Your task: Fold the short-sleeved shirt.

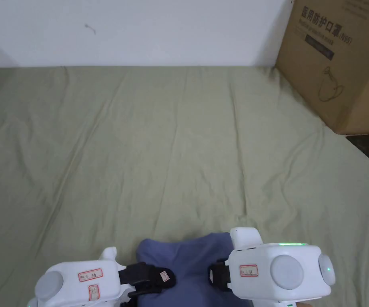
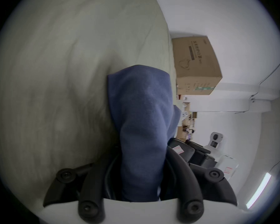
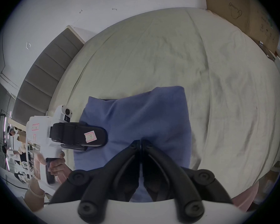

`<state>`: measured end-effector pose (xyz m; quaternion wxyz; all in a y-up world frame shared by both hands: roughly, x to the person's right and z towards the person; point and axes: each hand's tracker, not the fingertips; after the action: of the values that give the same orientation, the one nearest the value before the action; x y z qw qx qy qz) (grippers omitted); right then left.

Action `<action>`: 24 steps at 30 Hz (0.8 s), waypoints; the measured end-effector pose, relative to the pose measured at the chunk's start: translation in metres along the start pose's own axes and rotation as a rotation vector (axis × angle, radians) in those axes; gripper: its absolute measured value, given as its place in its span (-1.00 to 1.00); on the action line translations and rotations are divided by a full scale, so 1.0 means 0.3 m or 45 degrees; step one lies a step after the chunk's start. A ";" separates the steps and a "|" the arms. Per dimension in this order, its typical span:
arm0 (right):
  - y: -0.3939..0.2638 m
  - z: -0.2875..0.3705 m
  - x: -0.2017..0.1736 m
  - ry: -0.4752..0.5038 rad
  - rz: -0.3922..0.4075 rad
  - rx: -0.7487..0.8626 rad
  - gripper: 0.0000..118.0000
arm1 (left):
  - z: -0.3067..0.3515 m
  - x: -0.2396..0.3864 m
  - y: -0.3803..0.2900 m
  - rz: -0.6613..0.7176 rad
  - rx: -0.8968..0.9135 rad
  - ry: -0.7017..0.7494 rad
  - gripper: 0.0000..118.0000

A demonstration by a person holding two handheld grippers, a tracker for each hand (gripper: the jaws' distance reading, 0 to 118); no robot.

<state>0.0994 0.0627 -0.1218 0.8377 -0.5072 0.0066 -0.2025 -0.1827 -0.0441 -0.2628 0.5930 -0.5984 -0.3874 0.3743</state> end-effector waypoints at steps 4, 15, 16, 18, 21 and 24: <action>-0.005 0.040 -0.028 -0.024 0.008 0.037 -0.95 | 0.094 0.019 0.011 -0.083 -0.017 0.095 -0.53; -0.001 0.060 -0.059 -0.059 0.016 0.067 -0.95 | 0.752 0.072 0.262 -0.344 0.219 0.868 -0.53; -0.005 0.055 -0.056 -0.055 0.004 0.067 -0.95 | 0.804 0.109 0.270 -0.388 0.231 1.048 -0.53; -0.009 0.042 -0.052 -0.053 -0.010 0.054 -0.95 | 0.894 0.104 0.310 -0.458 0.232 1.390 -0.53; -0.012 0.024 -0.055 -0.079 -0.004 0.028 -0.95 | 1.007 0.076 0.356 -0.432 0.252 1.657 -0.54; -0.011 0.015 -0.048 -0.084 0.001 0.012 -0.95 | 1.091 0.042 0.387 -0.449 0.268 1.883 -0.53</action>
<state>0.0861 0.0702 -0.1196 0.8398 -0.5097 -0.0219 -0.1854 -0.4722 0.1052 -0.3842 0.8027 -0.5627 0.0579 -0.1887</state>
